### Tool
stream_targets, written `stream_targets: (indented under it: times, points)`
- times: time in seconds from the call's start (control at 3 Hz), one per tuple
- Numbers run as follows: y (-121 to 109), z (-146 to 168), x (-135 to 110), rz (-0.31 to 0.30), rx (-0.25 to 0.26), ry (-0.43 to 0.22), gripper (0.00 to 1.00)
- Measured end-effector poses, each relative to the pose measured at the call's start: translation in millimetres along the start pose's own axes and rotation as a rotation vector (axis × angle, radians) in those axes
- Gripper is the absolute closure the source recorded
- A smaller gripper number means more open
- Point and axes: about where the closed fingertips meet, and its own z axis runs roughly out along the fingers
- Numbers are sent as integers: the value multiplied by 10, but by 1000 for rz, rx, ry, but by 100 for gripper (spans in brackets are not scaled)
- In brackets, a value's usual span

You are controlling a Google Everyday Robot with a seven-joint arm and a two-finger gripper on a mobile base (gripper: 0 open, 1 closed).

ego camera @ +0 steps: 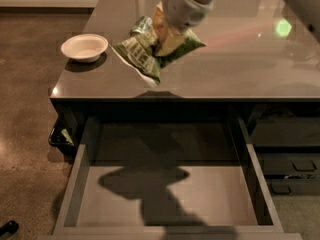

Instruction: Pick green jalapeno chip bag from top drawer and place on counter

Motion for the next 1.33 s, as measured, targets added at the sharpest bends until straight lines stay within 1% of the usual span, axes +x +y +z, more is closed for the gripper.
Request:
stream_targets:
  times: [0.33,0.67,1.0,1.33]
  points:
    - [-439,359,310,-40,8,20,100]
    - [-297,940,665,70,-94,-49,100]
    - [-187,1084,743,122,-135,-98,100]
    - [-187,1085,743,122,-135,-98,81]
